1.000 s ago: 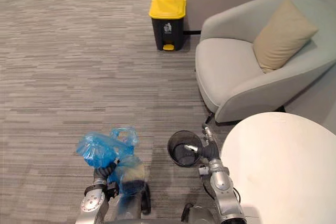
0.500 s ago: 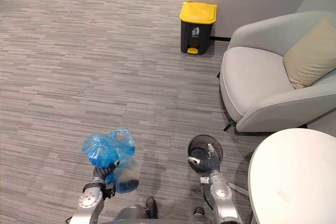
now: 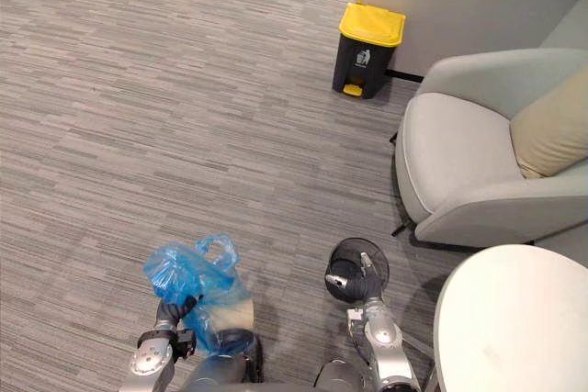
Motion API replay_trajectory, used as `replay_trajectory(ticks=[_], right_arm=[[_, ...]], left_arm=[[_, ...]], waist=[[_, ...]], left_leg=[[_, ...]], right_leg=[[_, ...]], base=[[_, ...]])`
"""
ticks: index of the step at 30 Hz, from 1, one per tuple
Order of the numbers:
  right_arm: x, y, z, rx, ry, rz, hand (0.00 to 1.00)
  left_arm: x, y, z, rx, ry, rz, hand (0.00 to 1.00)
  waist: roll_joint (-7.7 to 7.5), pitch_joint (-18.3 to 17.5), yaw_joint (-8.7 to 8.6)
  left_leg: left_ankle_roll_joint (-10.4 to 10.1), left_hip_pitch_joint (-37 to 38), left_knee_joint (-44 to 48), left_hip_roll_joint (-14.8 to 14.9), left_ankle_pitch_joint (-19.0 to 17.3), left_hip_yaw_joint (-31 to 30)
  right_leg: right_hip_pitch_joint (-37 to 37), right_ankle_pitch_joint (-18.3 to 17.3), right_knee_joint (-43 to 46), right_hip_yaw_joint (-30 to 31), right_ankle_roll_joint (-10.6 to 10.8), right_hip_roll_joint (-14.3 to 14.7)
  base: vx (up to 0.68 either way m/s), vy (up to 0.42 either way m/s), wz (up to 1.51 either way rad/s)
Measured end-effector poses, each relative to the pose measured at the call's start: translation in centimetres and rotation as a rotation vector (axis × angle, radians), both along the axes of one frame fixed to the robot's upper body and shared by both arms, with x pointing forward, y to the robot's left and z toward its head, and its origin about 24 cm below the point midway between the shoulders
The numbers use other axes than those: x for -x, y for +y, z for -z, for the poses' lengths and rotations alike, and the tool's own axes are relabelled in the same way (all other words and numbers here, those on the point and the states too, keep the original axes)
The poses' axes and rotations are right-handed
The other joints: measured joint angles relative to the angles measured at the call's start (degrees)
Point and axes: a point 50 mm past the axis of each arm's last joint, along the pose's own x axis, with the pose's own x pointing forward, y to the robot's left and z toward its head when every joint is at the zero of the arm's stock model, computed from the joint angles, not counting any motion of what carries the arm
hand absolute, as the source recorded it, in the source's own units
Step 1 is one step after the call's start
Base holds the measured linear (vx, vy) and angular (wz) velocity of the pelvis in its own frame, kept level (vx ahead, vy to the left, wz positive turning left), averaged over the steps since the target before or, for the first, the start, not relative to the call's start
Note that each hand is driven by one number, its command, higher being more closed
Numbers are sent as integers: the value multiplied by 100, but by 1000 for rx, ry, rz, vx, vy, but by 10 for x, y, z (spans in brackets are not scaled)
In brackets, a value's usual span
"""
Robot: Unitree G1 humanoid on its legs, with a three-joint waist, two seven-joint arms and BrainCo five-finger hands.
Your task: Gather rubbish on tea table into small bin, then transfer packed bag to large trash can.
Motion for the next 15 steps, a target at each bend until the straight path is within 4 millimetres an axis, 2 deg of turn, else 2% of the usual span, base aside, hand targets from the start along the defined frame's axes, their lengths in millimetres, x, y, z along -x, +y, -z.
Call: replay_trajectory(ticks=[1,3,5,6,7,8,9,11,13,14,15], right_arm=[[2,2,1,-6,7,-5,0],[2,2,1,-7,4,-6,0],[3,-1,1,1,8,-3,0],[4,-1,2,1,11,0,0],[5,-2,2,3,13,4,0],[8,-5,4,7,21,16,0],[7,-7,3,14,21,17,0],[6,-9,1,19,14,14,0],[8,-8,0,13,11,15,0],[9,-7,-6,11,-17,11,0],[7,-5,-14,-4,-58,11,0]], left_arm=[[-4,0,-2,-1,-14,3,100],[-9,4,-5,-17,-27,1,100],[-15,4,-8,-19,-41,6,100],[-17,4,-9,-21,-48,8,100],[-20,6,-10,-26,-55,10,100],[-22,5,-9,-24,-49,12,100],[-25,2,-10,-16,-55,13,100],[-27,-4,-10,-2,-64,22,100],[-27,-9,-9,20,-64,16,100],[-27,-11,-11,34,-74,10,100],[-26,-14,-12,45,-86,7,100]], waist=[[38,38,-49],[3,45,-105],[-7,67,-161],[-25,56,-207],[-51,65,-240],[-75,36,-270],[44,44,-237],[250,63,-248],[330,72,-268],[352,75,-259],[347,73,-221]], left_leg=[[4,59,-43,52,-37,-156],[13,200,-222,54,-53,-288],[-92,528,-484,58,-77,-418],[-119,574,-498,41,-87,-471],[-194,642,-480,2,-134,-530],[-300,767,-448,4,-195,-621],[-439,795,-456,102,-204,-653],[-739,897,-410,236,-202,-705],[-1065,835,302,373,-263,-576],[-1432,427,1628,564,-209,-405],[-1472,0,2796,856,-211,-70]], right_leg=[[-204,-212,-8,163,322,286],[-531,-212,-263,185,411,572],[-789,34,-1082,144,628,961],[-771,215,-1463,169,636,1040],[-797,596,-1766,281,540,1107],[-657,1218,-1863,306,332,1126],[-639,1176,-1805,191,321,1180],[-452,817,-1745,-2,268,1234],[-30,655,-1857,-173,224,1286],[388,651,-2065,-211,217,1372],[796,627,-2285,-140,179,1480]], base=[[244,57,52],[251,-2,38],[308,-44,34],[366,-77,52],[434,-106,77],[546,-137,62],[468,-122,56],[471,-123,33],[470,-111,43],[433,-63,29],[489,-41,13]])
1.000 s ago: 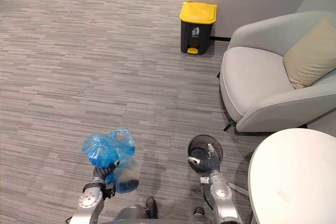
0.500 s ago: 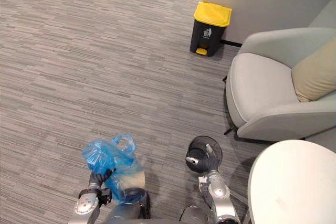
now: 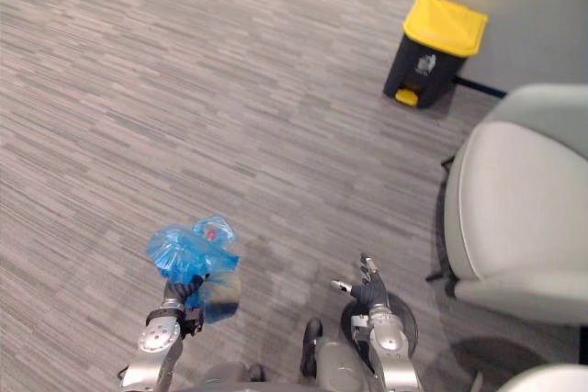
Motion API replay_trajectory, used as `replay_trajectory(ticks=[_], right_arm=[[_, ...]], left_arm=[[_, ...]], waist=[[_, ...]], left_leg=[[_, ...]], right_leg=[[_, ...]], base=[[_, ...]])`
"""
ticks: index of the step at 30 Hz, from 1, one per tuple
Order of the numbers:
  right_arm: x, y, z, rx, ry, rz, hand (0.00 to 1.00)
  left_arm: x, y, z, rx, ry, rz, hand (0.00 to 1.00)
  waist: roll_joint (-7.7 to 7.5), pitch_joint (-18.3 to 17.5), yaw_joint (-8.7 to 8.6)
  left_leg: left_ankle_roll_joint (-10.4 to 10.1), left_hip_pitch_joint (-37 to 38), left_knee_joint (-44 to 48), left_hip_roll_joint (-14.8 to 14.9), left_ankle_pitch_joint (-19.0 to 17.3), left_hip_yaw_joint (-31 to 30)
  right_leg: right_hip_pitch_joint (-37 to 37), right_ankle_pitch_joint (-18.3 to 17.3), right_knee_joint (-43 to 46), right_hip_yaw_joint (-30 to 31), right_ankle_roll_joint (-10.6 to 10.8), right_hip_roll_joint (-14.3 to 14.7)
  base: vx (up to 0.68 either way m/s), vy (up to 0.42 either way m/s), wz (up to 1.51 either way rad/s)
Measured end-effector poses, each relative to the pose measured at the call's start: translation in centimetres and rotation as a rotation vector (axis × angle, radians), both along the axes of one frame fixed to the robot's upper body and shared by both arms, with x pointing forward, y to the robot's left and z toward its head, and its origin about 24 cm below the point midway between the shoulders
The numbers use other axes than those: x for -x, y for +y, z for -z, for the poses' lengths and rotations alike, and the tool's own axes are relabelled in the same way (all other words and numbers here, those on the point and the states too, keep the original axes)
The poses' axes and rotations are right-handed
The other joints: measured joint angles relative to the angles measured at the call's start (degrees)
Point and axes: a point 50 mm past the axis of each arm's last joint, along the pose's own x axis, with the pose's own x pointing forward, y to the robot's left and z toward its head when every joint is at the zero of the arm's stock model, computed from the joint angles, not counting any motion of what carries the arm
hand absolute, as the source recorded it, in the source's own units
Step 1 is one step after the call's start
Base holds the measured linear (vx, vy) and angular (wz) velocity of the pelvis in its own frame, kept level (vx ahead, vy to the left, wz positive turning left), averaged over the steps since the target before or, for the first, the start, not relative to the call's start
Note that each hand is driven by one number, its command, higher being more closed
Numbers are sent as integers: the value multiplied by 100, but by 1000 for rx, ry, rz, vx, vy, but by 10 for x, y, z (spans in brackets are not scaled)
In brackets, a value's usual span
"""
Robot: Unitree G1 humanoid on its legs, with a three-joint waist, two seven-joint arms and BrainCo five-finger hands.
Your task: Gather rubbish on tea table into small bin, then transfer packed bag to large trash can.
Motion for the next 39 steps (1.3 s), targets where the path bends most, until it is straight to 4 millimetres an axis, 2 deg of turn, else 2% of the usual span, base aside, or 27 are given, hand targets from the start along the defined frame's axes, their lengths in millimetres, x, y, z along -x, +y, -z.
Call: replay_trajectory(ticks=[1,3,6,7,8,9,10,11,13,16,18,19,20,23,24,25,26,27,28,30,31,33,34,35,36,37,39], right_arm=[[-1,1,-4,-3,-22,-1,0],[-9,1,-18,-7,-95,-2,0],[-10,-1,-20,-13,-109,15,0],[-12,0,-22,-16,-117,18,0],[-8,-5,-20,-9,-107,32,0],[-7,-8,-22,3,-113,32,0],[-5,-2,-15,-25,-78,40,0],[-2,4,-12,-47,-66,42,0],[3,6,-9,-52,-48,42,0],[4,6,-8,-51,-43,43,0],[3,7,-6,-54,-35,38,0],[4,8,-1,-54,-9,33,0],[6,10,5,-60,18,28,0],[4,11,10,-63,45,16,0],[0,11,10,-58,44,7,0],[-2,11,10,-54,45,2,0],[-5,8,13,-40,63,-6,0],[-4,-1,20,-9,102,-9,0],[-7,-1,20,-7,103,-13,0],[-13,-5,16,1,91,-1,0],[-11,-13,16,15,95,20,0],[-6,-14,18,15,105,25,0],[4,-13,19,11,109,26,0],[2,-13,12,14,74,27,0],[2,-13,9,14,60,29,0],[1,-12,8,11,52,36,0],[2,-11,9,4,56,46,0]], left_arm=[[2,-1,0,4,-2,-3,100],[3,-3,-1,14,-8,-9,100],[2,-6,-4,27,-21,-14,100],[1,-7,-7,32,-35,-11,100],[-1,-10,-10,40,-50,-7,100],[-1,-14,-10,54,-56,-4,100],[-1,-11,-10,44,-51,-3,100],[-2,-8,-10,33,-49,5,100],[0,-9,-10,34,-45,4,100],[10,-5,-3,21,1,5,100],[15,0,-1,4,19,6,100],[16,5,-1,-19,23,16,100],[16,9,-2,-41,21,20,100],[16,12,-2,-56,25,14,100],[15,12,-2,-56,24,15,100],[14,13,-2,-58,24,15,100],[12,16,4,-65,50,18,100],[11,12,13,-43,91,8,100],[11,13,13,-42,92,3,100],[8,9,13,-25,88,3,100],[7,2,13,-6,78,20,100],[9,-1,13,12,71,19,100],[14,-3,14,26,75,2,100],[16,-8,13,44,71,-1,100],[18,-10,13,51,70,0,100],[16,-12,13,58,67,8,100],[14,-11,10,57,54,5,100]], waist=[[-4,-1,37],[-16,-14,204],[-21,-8,344],[-29,-8,378],[34,-41,405],[171,-87,439],[13,-127,412],[-107,-205,412],[-211,-270,416],[-246,-291,433],[-262,-301,429],[-217,-281,378],[-230,-293,270],[-298,-336,223],[-295,-336,143],[-295,-335,98],[-317,-363,58],[12,-374,-6],[38,-383,13],[56,-376,35],[102,-374,-4],[87,-360,-7],[70,-373,44],[238,-359,144],[320,-356,204],[409,-333,264],[355,-296,308]], left_leg=[[95,-186,554,184,-55,214],[473,-793,1082,519,-279,587],[636,-1336,643,684,-378,574],[597,-1477,-27,631,-355,421],[406,-1362,-1023,580,-153,145],[298,-1226,-1750,654,188,-90],[251,-1182,-1639,552,567,67],[350,-1157,-1549,437,344,207],[525,-1078,-1245,400,13,486],[579,-724,-1178,431,-383,934],[633,-330,-1377,439,-542,1320],[638,-74,-1569,442,-599,1426],[602,121,-1762,442,-622,1456],[344,704,-2270,495,-575,1752],[294,849,-2364,527,-579,1811],[248,923,-2406,536,-585,1811],[119,1150,-2478,518,-621,1733],[107,1215,-2508,737,-528,1448],[160,1164,-2515,719,-420,1313],[147,1262,-3071,429,-373,989],[231,1443,-3371,266,197,860],[175,1444,-2530,349,370,848],[215,1037,-1007,595,468,731],[263,556,240,949,772,599],[290,280,831,1107,732,541],[414,-290,1578,1213,436,442],[515,-769,1598,1150,105,513]], right_leg=[[234,-14,-137,75,-23,52],[588,-29,-332,354,-45,45],[705,-50,-346,667,-23,-66],[785,-186,-259,825,167,-214],[780,-471,-40,950,456,-296],[760,-671,87,1044,652,-264],[775,-1082,241,1229,923,-474],[740,-1121,263,1317,989,-644],[752,-1095,306,1555,1012,-813],[491,-1072,955,1909,1055,-960],[-173,-840,2243,1966,1432,-1065],[-604,-772,3009,1824,1401,-1089],[-916,-871,3302,1538,1215,-1099],[-1856,-1122,3310,503,712,-1008],[-2131,-1048,3002,210,584,-924],[-2269,-907,2675,43,443,-833],[-2292,117,1791,-99,39,-569],[-1980,221,1510,-263,-81,-311],[-1949,232,1434,-209,-99,-252],[-1860,206,1403,-101,-138,-285],[-1640,148,1490,-214,-176,-304],[-1278,-150,1519,-518,-44,-343],[-599,-410,973,-625,-89,-191],[-253,-413,666,-543,-122,13],[-133,-452,558,-502,-158,97],[57,-487,375,-368,-160,176],[328,-509,165,-158,-143,117]], base=[[381,-6,-22],[349,64,-54],[261,175,-61],[347,354,-68],[302,331,-77],[294,383,-86],[284,346,-67],[275,312,-56],[263,236,-57],[262,212,-78],[269,116,-88],[262,0,-43],[281,-27,-34],[399,-105,-31],[427,-143,-10],[473,-171,5],[546,-117,6],[552,-108,-8],[477,-71,-27],[288,-73,-20],[284,-43,8],[327,-103,0],[310,-111,-45],[365,-18,-60],[248,113,-72],[317,136,-61],[262,93,-50]])
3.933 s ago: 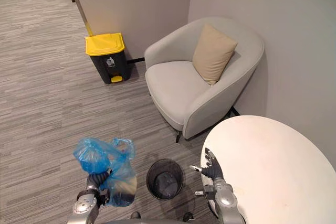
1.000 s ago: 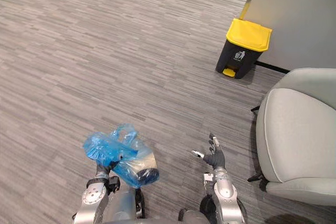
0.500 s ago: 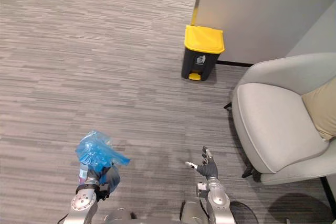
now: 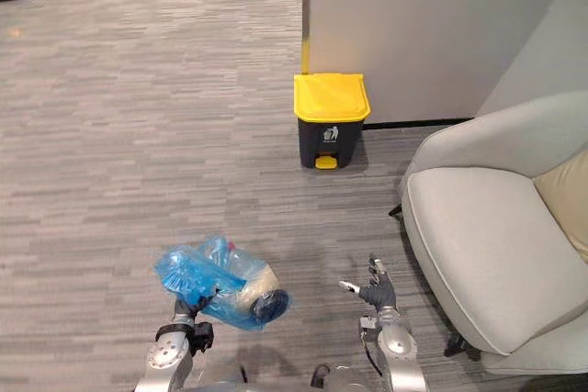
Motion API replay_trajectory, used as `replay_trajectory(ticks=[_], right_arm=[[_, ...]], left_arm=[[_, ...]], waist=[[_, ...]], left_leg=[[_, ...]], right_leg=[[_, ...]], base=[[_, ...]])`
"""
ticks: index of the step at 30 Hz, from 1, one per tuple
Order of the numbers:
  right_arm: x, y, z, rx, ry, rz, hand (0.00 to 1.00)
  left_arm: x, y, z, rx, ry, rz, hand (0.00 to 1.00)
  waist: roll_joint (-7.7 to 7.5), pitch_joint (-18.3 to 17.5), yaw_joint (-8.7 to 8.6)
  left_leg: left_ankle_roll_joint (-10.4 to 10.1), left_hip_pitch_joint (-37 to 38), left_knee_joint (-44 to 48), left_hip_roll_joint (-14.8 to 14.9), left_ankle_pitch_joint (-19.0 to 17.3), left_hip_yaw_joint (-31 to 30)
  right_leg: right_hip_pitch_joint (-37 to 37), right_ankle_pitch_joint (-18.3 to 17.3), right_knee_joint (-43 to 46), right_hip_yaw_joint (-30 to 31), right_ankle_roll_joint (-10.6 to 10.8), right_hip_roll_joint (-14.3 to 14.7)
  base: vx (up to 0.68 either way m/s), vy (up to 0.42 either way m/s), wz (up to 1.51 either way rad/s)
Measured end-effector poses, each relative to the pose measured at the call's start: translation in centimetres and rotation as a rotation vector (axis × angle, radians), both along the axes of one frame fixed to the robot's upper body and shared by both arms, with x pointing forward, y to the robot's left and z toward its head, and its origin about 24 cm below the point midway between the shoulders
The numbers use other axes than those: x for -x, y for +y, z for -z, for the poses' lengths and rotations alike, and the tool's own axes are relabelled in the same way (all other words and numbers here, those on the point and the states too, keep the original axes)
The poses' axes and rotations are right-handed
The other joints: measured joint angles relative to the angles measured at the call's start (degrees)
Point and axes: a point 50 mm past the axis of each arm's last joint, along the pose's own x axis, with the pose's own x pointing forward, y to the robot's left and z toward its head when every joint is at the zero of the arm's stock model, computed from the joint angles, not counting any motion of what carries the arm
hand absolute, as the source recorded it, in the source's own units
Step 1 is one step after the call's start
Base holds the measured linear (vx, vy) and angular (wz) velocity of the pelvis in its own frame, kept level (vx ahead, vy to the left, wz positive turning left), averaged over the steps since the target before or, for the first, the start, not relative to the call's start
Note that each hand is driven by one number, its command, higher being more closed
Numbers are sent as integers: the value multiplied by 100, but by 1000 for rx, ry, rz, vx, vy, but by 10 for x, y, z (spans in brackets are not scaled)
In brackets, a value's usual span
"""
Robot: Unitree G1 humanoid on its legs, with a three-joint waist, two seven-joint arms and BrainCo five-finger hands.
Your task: Gather rubbish on tea table into small bin, then transfer packed bag to large trash can.
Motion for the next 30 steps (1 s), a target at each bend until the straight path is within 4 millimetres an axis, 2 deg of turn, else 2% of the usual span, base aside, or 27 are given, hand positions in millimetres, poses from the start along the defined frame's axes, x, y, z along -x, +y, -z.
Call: replay_trajectory(ticks=[1,2,4,5,6,7,8,10,11,12,13,14,15,16,17,18,19,21,22,23,24,25,26,28,30], right_arm=[[-1,1,0,-3,-2,1,0],[-3,2,-3,-8,-16,2,0],[-5,0,-7,0,-34,4,0],[-6,-3,-10,11,-48,4,0],[-8,-6,-9,22,-43,5,0],[-8,-2,-5,7,-23,6,0],[-10,4,-4,-10,-24,-5,0],[-13,7,-5,-16,-31,-10,0],[-16,8,-6,-17,-37,-13,0],[-16,8,-6,-15,-35,-13,0],[-14,8,-2,-13,-18,-16,0],[-12,10,2,-7,3,-24,0],[-10,10,4,-6,15,-24,0],[-5,10,9,-3,41,-26,0],[-3,9,10,-2,51,-26,0],[-3,9,10,-2,51,-26,0],[-4,10,10,-1,47,-27,0],[-4,9,10,2,48,-27,0],[-3,9,11,2,52,-26,0],[-1,9,13,0,66,-27,0],[0,5,15,12,76,-25,0],[-5,2,16,23,85,-31,0],[-13,-1,11,34,62,-28,0],[-13,-6,10,42,61,-15,0],[-5,-6,14,36,80,-12,0]], left_arm=[[0,2,0,-2,-1,-6,100],[1,3,0,-2,0,-14,100],[1,3,0,1,0,-18,100],[3,2,-1,4,-4,-22,100],[5,2,0,7,-2,-35,100],[7,3,1,1,10,-33,100],[5,10,0,-17,4,-42,100],[4,14,-1,-23,-1,-59,100],[4,15,-2,-30,0,-53,100],[5,16,-1,-32,3,-51,100],[6,14,0,-32,9,-41,100],[8,12,1,-40,18,-16,100],[8,10,2,-39,20,-7,100],[8,12,2,-49,22,2,100],[8,14,2,-57,26,2,100],[9,15,2,-60,27,2,100],[8,16,1,-65,24,3,100],[6,15,0,-63,17,5,100],[4,16,1,-65,20,5,100],[5,23,2,-86,32,2,100],[4,20,6,-74,46,1,100],[3,18,8,-64,57,2,100],[1,16,8,-58,51,0,100],[-5,12,7,-45,41,7,100],[-7,7,5,-25,27,0,100]], waist=[[-25,8,36],[-42,19,125],[-78,35,145],[-55,6,158],[8,-33,195],[-179,-75,184],[-363,-103,170],[-412,-108,187],[-411,-105,228],[-408,-102,245],[-413,-104,288],[-422,-104,281],[-425,-103,251],[-434,-93,132],[-405,-72,47],[-407,-66,-2],[-362,-36,-43],[-381,-28,-70],[-395,-22,-104],[-541,-27,-171],[-477,-8,-198],[-314,-9,-172],[-234,60,-190],[-197,74,-231],[-162,135,-231]], left_leg=[[44,-156,-276,-18,-132,86],[109,-365,-918,-116,-228,121],[92,-511,-1771,-285,-213,94],[-67,-440,-2994,-489,68,16],[106,-293,-3600,-586,740,-39],[106,-218,-3649,-711,739,120],[214,-213,-3619,-889,600,209],[361,-277,-3237,-915,271,267],[385,-102,-3158,-973,-33,351],[381,-11,-3190,-994,-106,391],[383,272,-3344,-1065,-234,503],[402,632,-3612,-1186,-327,566],[416,757,-3698,-1226,-341,570],[458,1042,-3901,-1284,-375,567],[425,1359,-4103,-1288,-369,583],[406,1475,-4186,-1284,-378,590],[326,1738,-4398,-1252,-398,613],[197,1929,-4477,-1140,-473,606],[107,2080,-4494,-1026,-515,559],[-61,2255,-4522,-1084,-565,448],[-150,2310,-4546,-983,-620,321],[-196,2303,-4634,-829,-545,151],[-212,2322,-4767,-833,-357,68],[-313,2382,-4800,-848,-100,1],[-414,2208,-3709,-696,19,-307]], right_leg=[[115,-26,-75,110,51,-54],[257,-119,-87,289,211,-180],[404,-242,-86,427,421,-348],[484,-410,-36,561,714,-486],[511,-532,41,707,921,-510],[519,-540,3,830,944,-666],[522,-417,-180,951,975,-804],[631,-260,-287,1074,1115,-906],[667,-242,-86,1206,1149,-1009],[628,-245,118,1247,1154,-1056],[314,-230,1006,1295,1256,-1183],[-223,-97,2272,1289,1590,-1388],[-414,-115,2691,1279,1572,-1426],[-769,-174,3342,1187,1463,-1473],[-1144,-280,3677,948,1266,-1459],[-1304,-324,3725,838,1184,-1452],[-1774,-443,3626,559,958,-1398],[-2157,-445,3172,311,847,-1269],[-2260,-254,2295,173,758,-1067],[-2123,924,1090,182,528,-872],[-2007,922,1099,143,363,-786],[-1952,922,971,131,282,-588],[-1996,793,1003,135,257,-556],[-1961,597,1115,106,258,-582],[-1406,361,991,-22,272,-496]], base=[[303,164,-57],[309,192,-60],[347,265,-44],[443,384,-49],[451,369,-39],[381,259,-25],[376,213,-7],[383,235,-24],[268,170,-34],[320,191,-43],[304,138,-35],[304,138,-27],[315,82,-1],[334,4,17],[408,-3,16],[414,-46,8],[359,-97,2],[381,-155,7],[436,-214,28],[466,-206,34],[443,-175,8],[396,-158,-19],[359,-162,-24],[337,-162,8],[347,-167,27]])
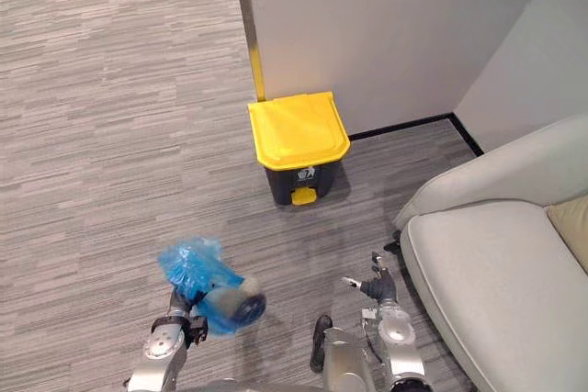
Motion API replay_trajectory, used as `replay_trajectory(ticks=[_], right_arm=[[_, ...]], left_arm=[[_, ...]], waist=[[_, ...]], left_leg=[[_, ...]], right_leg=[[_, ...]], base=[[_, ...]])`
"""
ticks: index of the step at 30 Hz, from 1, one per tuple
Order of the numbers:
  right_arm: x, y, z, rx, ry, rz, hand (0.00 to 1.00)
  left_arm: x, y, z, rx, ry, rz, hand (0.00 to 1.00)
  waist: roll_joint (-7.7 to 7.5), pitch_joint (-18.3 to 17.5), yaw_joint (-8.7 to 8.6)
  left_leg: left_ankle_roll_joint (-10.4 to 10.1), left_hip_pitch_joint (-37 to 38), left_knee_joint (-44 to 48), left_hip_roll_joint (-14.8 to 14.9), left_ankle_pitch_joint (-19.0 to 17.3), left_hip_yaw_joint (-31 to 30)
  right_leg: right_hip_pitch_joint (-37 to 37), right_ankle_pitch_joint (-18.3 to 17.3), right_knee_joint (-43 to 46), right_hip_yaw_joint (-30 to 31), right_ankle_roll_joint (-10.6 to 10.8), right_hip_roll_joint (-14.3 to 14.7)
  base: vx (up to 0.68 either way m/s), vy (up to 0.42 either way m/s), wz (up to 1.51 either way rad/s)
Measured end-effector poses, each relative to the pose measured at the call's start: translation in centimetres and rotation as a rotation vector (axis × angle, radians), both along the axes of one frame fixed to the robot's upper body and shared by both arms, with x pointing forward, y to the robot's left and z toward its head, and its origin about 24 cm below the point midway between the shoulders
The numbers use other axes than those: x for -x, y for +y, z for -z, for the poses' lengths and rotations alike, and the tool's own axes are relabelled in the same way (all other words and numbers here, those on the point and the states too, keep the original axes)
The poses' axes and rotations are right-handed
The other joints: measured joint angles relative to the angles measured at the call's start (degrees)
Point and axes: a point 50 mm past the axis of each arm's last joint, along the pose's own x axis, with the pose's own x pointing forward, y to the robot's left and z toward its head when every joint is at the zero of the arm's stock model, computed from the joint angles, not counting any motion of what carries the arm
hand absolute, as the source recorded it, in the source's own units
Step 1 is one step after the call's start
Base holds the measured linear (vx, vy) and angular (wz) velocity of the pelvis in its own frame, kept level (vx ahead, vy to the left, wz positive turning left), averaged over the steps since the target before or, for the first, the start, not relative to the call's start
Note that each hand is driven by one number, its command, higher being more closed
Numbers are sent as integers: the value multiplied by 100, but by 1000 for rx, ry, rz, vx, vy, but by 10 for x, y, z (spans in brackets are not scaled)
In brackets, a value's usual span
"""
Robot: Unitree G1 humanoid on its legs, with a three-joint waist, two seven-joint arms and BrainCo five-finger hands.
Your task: Gather rubbish on tea table into small bin, then transfer packed bag to large trash can.
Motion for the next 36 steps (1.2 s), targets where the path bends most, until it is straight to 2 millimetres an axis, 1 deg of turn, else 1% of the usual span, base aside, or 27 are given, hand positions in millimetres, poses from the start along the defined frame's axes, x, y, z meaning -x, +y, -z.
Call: replay_trajectory(ticks=[1,2,3,4,5,7,8,9,10,11,14,16,17,18,20,21,22,23,24,25,27,28,29,30,32,34,36], right_arm=[[5,2,-2,-2,-12,-2,0],[6,3,-4,-2,-21,-8,0],[3,7,-9,-11,-51,-12,0],[1,8,-12,-14,-64,-9,0],[-2,8,-17,-13,-92,-12,0],[-4,7,-20,-10,-106,-9,0],[-3,8,-19,-13,-102,-8,0],[-2,6,-19,-7,-100,-5,0],[0,3,-16,-8,-82,10,0],[3,8,-14,-30,-76,13,0],[-1,11,-12,-40,-74,14,0],[-5,11,-12,-37,-73,7,0],[-5,10,-10,-34,-65,5,0],[-4,10,-8,-35,-57,4,0],[0,11,-1,-35,-15,3,0],[2,11,1,-36,-6,6,0],[8,11,4,-37,11,10,0],[11,11,6,-40,21,11,0],[10,13,5,-44,19,8,0],[10,13,5,-44,17,7,0],[13,12,6,-44,25,12,0],[14,12,7,-44,30,14,0],[18,12,9,-43,39,17,0],[22,6,14,-31,68,23,0],[19,2,11,-17,55,22,0],[19,1,8,-18,42,25,0],[24,1,10,-27,50,35,0]], left_arm=[[0,-5,-3,23,-20,-13,100],[1,-6,-4,27,-26,-15,100],[4,-7,-4,33,-27,-18,100],[4,-7,-4,33,-26,-20,100],[6,-6,-4,32,-26,-25,100],[9,-6,-4,33,-21,-30,100],[11,-6,-3,34,-16,-32,100],[12,-7,-2,37,-14,-33,100],[14,-7,0,41,2,-36,100],[16,-3,1,33,7,-46,100],[15,4,1,24,9,-59,100],[17,7,3,11,22,-57,100],[22,7,5,13,36,-62,100],[23,8,6,12,41,-62,100],[26,8,11,-2,71,-36,100],[26,8,11,-7,72,-28,100],[26,7,11,-8,73,-22,100],[27,6,12,-6,75,-25,100],[27,8,11,-11,75,-35,100],[26,9,11,-16,72,-39,100],[21,7,8,-12,55,-37,100],[20,8,8,-12,51,-37,100],[17,11,6,-24,44,-33,100],[14,2,9,7,54,-35,100],[13,-2,8,25,39,-44,100],[11,-5,6,33,32,-37,100],[6,-9,2,46,4,-35,100]], waist=[[103,73,47],[94,96,95],[156,85,218],[148,89,223],[113,84,268],[106,82,391],[102,77,425],[181,29,418],[57,12,409],[-157,-64,382],[-282,-95,391],[-262,-92,385],[-157,-140,406],[-143,-158,404],[-226,-141,331],[-276,-124,321],[-313,-108,295],[-301,-114,230],[-300,-126,216],[-320,-139,211],[-302,-133,177],[-320,-142,175],[-444,-214,179],[-233,-228,195],[-95,-242,221],[-44,-243,195],[25,-185,201]], left_leg=[[-57,-554,1649,317,320,-183],[-66,-808,2243,424,360,-213],[131,-1470,3242,625,181,-216],[210,-1688,3352,628,131,-196],[430,-2066,3221,616,-21,45],[514,-2324,2484,568,-189,341],[521,-2354,1428,379,-122,429],[509,-2315,667,265,96,450],[634,-2163,363,115,488,534],[675,-2085,167,-96,505,599],[806,-1968,118,-328,422,615],[812,-1692,13,-437,363,700],[778,-1466,-152,-472,129,692],[727,-1391,-247,-483,62,704],[800,-1054,-445,-644,-58,781],[815,-970,-473,-696,-83,779],[844,-816,-481,-725,-178,744],[845,-731,-483,-697,-234,702],[808,-643,-489,-646,-328,673],[792,-616,-489,-611,-353,669],[642,-437,-509,-379,-395,505],[600,-387,-522,-374,-391,434],[429,-352,-522,-465,-449,289],[292,-292,-502,-290,-497,11],[196,-326,-558,-210,-369,-77],[153,-340,-315,-140,-267,-134],[93,-744,949,91,-195,-344]], right_leg=[[520,-52,-341,-49,-46,147],[667,-77,-420,-44,-74,222],[951,-192,-609,-4,-162,331],[1032,-206,-674,1,-152,336],[1153,-238,-790,77,-105,322],[1246,-280,-860,253,-33,293],[1339,-353,-816,305,132,216],[1338,-424,-718,317,259,189],[1299,-577,-532,449,432,99],[1315,-566,-706,485,471,-68],[1675,-417,-1288,581,655,-192],[1772,-422,-1174,712,664,-304],[1683,-470,-748,841,738,-349],[1559,-531,-448,896,835,-368],[875,-544,1272,1041,1018,-661],[758,-500,1571,1074,1050,-736],[499,-245,2272,1093,952,-830],[366,-352,2563,1099,876,-818],[117,-707,2624,1078,711,-756],[-8,-836,2587,1068,671,-701],[-379,-974,1863,1023,583,-283],[-404,-887,1445,1053,573,-193],[-375,-97,442,1131,417,-95],[-181,-20,426,998,276,27],[-132,-142,412,856,187,52],[80,-333,388,690,149,45],[597,-384,77,427,120,152]], base=[[271,-75,10],[301,-26,-18],[175,34,-27],[215,32,-25],[173,32,-19],[329,143,-40],[401,211,-29],[385,216,-16],[363,154,4],[339,139,5],[310,88,4],[233,66,-23],[198,85,-39],[152,56,-36],[159,7,-7],[156,2,10],[160,-2,11],[213,-21,12],[223,-38,7],[233,-93,10],[316,-190,41],[309,-178,65],[378,-149,63],[307,-110,49],[302,-157,27],[278,-178,50],[212,-142,49]])
